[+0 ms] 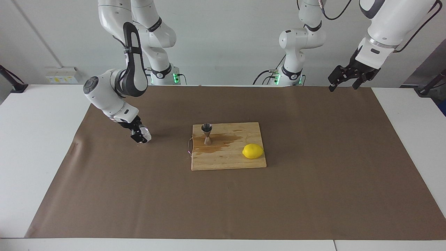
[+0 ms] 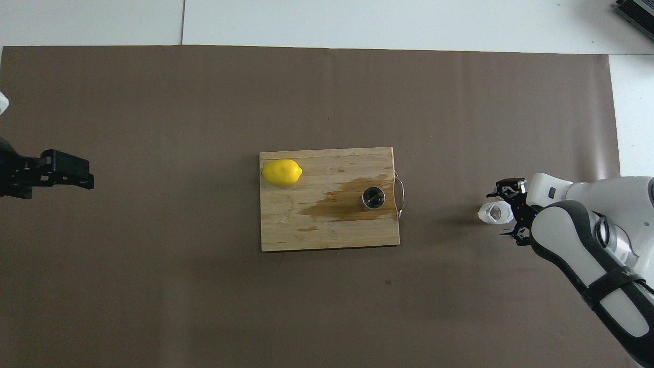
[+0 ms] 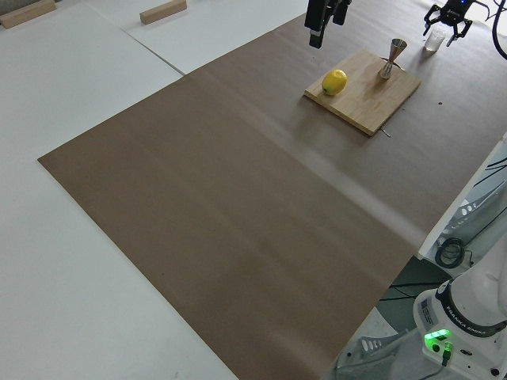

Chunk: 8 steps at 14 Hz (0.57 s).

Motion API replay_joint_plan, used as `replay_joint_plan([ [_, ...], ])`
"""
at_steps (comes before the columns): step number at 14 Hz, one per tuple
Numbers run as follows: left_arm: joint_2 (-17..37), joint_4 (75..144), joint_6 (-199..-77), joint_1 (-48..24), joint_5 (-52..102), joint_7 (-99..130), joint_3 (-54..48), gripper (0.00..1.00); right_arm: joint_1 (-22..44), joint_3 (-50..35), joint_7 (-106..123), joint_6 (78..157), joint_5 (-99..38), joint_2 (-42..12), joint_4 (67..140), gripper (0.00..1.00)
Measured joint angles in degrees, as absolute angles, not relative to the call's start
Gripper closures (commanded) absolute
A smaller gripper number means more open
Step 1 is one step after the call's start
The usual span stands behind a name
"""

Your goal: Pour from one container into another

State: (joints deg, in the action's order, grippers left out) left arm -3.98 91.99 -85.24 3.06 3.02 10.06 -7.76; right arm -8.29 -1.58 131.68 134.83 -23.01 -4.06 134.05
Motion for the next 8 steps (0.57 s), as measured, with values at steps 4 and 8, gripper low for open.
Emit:
replay_joint_plan([
  [4, -4.0, 92.0, -85.2, 3.1, 3.0, 10.1, -7.8, 0.00, -8.6, -1.7, 131.2, 129.7, -23.0, -2.4, 130.1, 0.00],
  [8, -4.0, 92.0, -85.2, 3.1, 3.0, 10.1, -7.8, 0.00, -8.6, -1.7, 123.3, 127.5, -23.0, 3.0, 127.3, 0.00],
])
